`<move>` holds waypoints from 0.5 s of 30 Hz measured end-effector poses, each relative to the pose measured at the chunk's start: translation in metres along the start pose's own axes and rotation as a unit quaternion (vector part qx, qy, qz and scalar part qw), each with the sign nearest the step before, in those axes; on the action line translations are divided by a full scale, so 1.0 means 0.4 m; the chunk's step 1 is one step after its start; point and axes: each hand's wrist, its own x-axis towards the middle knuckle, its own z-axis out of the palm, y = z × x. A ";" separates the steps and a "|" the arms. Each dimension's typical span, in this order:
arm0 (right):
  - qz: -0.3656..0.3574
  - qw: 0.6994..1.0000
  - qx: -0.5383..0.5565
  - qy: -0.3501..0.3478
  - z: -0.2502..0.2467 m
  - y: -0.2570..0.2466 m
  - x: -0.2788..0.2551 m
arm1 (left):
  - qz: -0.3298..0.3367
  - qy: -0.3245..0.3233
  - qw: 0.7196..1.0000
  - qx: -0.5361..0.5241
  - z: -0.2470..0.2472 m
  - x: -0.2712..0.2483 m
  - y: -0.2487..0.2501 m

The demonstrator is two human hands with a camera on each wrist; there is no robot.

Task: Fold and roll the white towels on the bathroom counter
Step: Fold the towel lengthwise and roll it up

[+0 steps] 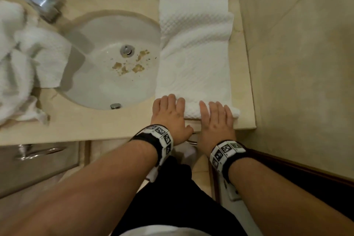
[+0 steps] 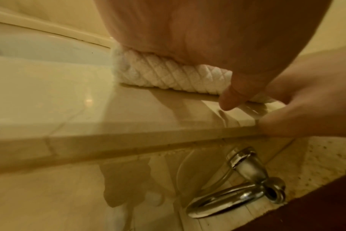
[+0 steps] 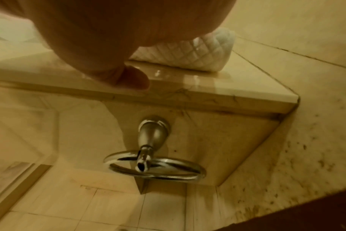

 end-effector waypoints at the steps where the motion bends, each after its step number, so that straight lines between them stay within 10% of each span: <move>1: 0.000 1.000 0.004 -0.001 0.007 0.002 0.014 | -0.005 0.004 1.000 -0.009 0.001 0.001 0.002; 15: -0.026 0.999 -0.019 -0.023 -0.028 0.036 0.051 | 0.005 0.038 0.999 0.025 0.017 0.002 -0.003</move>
